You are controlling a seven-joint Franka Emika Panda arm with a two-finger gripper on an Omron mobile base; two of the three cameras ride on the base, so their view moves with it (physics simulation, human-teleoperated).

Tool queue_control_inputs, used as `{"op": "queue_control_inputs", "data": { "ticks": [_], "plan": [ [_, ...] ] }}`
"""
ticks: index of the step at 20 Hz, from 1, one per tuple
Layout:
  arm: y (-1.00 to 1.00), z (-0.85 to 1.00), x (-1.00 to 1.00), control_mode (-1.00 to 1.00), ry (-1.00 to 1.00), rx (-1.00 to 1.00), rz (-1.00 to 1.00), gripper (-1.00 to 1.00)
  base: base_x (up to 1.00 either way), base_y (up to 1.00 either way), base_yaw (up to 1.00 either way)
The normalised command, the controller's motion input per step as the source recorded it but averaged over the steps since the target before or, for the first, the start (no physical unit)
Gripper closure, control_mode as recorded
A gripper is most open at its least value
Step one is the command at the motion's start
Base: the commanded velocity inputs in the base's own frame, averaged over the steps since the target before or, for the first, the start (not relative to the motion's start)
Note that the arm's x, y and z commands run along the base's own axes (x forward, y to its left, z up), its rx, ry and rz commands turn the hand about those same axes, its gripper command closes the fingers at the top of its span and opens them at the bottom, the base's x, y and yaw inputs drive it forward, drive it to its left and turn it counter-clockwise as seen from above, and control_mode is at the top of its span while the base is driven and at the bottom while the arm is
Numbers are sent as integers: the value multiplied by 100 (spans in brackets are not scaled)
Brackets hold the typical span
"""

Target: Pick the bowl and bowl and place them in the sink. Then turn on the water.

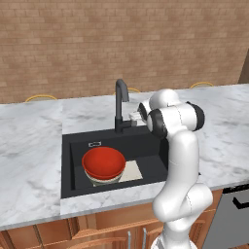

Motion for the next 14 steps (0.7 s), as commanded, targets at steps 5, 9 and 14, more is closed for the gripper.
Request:
{"op": "queue_control_inputs", "data": {
  "ticks": [5, 9, 14],
  "plan": [
    [-47, 0, -1, -100, 0, 2, 0, -100, 0, 0, 0],
    [-45, 0, 0, -100, 0, 2, 0, -100, 0, 0, 0],
    [-46, 0, -1, -100, 0, 3, 0, -100, 0, 0, 0]
  ]
}}
